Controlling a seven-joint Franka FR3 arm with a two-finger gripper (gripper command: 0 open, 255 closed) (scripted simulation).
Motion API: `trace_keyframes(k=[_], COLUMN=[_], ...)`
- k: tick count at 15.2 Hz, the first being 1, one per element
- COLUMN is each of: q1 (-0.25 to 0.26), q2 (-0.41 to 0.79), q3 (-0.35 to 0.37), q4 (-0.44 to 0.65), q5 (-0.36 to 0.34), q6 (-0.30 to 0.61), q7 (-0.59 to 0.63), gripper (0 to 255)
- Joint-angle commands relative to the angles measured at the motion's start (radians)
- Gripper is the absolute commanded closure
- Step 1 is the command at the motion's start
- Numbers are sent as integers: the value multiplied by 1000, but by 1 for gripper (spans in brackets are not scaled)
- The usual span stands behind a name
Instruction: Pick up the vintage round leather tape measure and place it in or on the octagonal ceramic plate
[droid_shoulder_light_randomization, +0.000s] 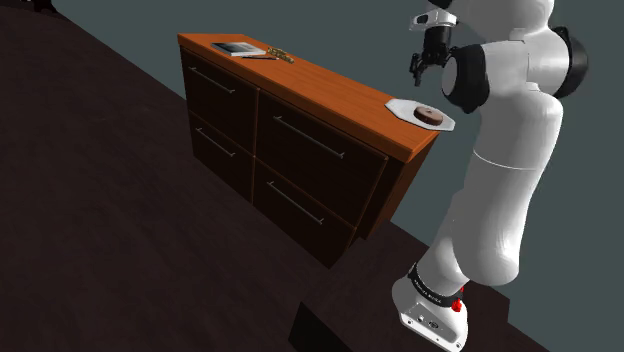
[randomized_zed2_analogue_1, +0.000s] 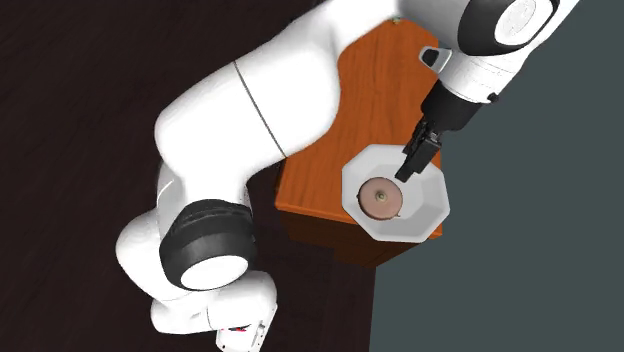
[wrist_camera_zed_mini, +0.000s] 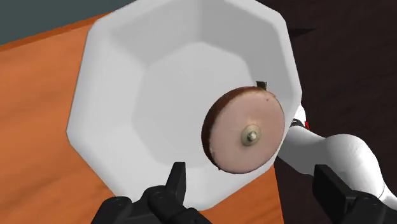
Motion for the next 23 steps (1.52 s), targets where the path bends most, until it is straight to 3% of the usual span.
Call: trace_keyframes(k=[1, 2, 3, 11, 18, 19, 23], q1=[-223, -291, -327, -159, -160, -174, -137], q2=[202, 270, 310, 160, 158, 169, 138], q3=[103, 145, 168, 135, 138, 143, 131], q4=[127, 178, 207, -78, -78, -57, -95], q5=[15, -11, -32, -115, -116, -110, -128], q6=[-91, -122, -138, 12, 12, 0, 13], q7=[-235, -313, -361, -274, -272, -280, -261], gripper=[0, 0, 0, 0, 0, 255, 255])
